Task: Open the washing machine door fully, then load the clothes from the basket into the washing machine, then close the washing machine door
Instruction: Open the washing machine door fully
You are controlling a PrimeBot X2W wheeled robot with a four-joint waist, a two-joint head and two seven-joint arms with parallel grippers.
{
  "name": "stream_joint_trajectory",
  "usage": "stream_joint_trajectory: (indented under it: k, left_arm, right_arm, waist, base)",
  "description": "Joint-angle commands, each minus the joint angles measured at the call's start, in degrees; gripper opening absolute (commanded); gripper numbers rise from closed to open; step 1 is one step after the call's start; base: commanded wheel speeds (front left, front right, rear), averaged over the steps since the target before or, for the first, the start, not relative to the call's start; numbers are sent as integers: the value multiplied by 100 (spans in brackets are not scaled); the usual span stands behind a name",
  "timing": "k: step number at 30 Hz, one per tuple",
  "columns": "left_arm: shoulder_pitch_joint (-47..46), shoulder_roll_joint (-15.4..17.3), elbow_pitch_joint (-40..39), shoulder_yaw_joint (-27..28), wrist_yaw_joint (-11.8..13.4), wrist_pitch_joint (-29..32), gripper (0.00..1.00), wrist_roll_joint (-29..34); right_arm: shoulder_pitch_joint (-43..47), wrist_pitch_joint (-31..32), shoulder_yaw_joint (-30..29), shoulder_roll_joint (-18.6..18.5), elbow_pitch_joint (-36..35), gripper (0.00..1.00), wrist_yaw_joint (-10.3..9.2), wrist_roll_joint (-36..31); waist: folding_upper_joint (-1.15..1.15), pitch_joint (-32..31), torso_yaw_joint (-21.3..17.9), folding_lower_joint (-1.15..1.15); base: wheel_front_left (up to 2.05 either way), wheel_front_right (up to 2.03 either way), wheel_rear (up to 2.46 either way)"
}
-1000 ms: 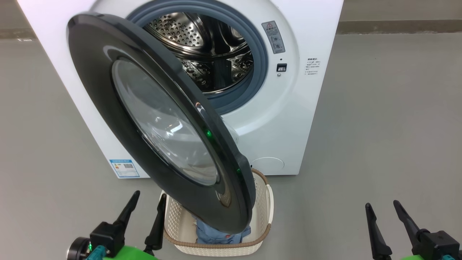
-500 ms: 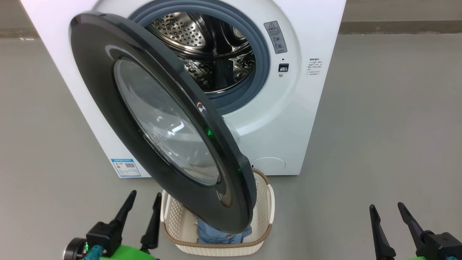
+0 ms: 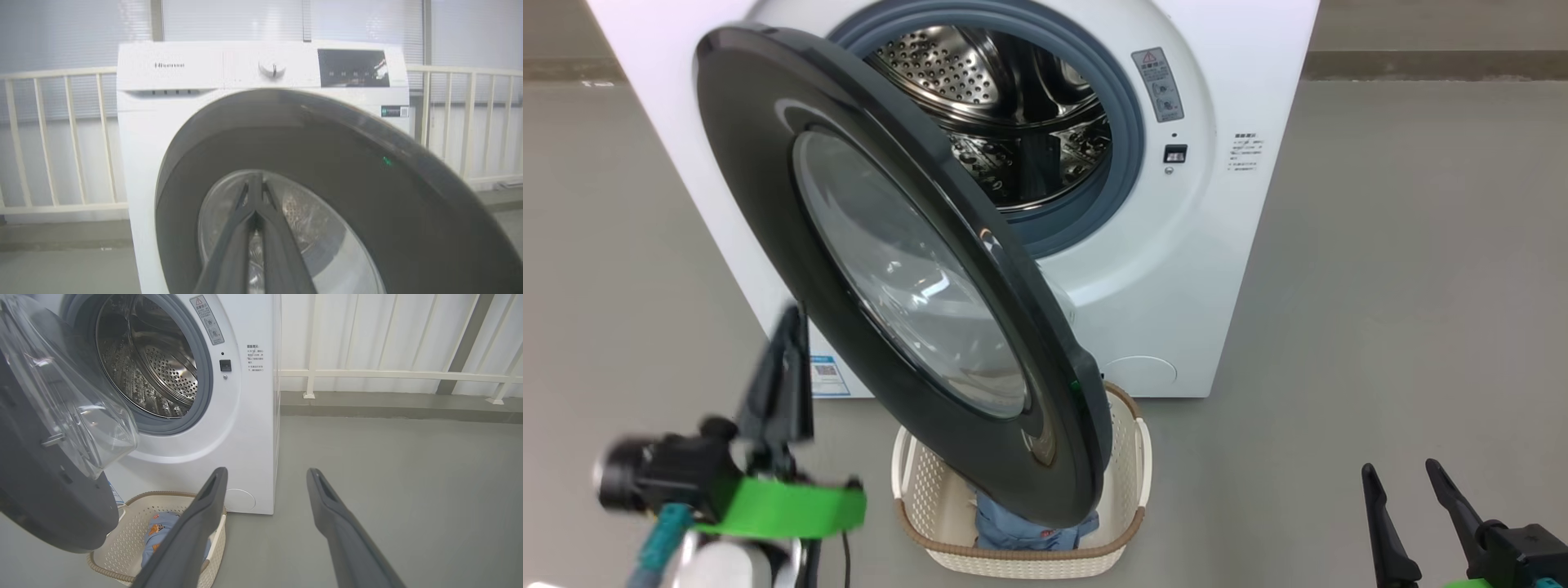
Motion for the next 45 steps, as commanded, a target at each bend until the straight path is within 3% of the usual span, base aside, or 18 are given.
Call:
stream_joint_trajectory:
  k: [1, 6, 11, 16, 22, 37, 45]
  left_arm:
    - [-315, 51, -490, 105, 39, -32, 0, 36]
    - [-585, -34, -1707, -598, -23, 133, 0, -194]
    - [-777, -58, -2229, -1500, -52, 378, 0, -518]
    - [-962, -62, -2259, -2636, 284, 441, 0, -1363]
    - [-1053, -63, -1652, -3587, 705, 249, 0, -2465]
    - [-1570, -64, 169, -4368, 1337, -26, 0, -3705]
    - [-1564, -64, 519, -4273, 1379, -32, 0, -3812]
  right_arm:
    - [-112, -17, 97, -80, -140, 100, 25, 40]
    - [-144, -4, 128, -80, -105, 100, 25, 40]
    - [-188, 22, 191, -80, -97, 100, 25, 43]
    - [-259, 27, 249, -80, -68, 100, 25, 61]
    - [-311, 23, 295, -80, -46, 100, 25, 74]
    - [-415, 11, 304, -80, 37, 100, 25, 138]
    - [-419, 21, 258, -80, 38, 100, 25, 124]
  waist:
    - [0, -4, 23, 0]
    - [0, -3, 32, 0]
    - [0, 28, -10, 0]
    - [0, 85, -110, 0]
    - [0, 179, -247, 0]
    - [0, 334, -315, 0]
    - [0, 376, -179, 0]
  base:
    - [0, 0, 0]
    - [0, 0, 0]
    - [0, 0, 0]
    - [0, 0, 0]
    - [0, 0, 0]
    - [0, 0, 0]
    - [0, 0, 0]
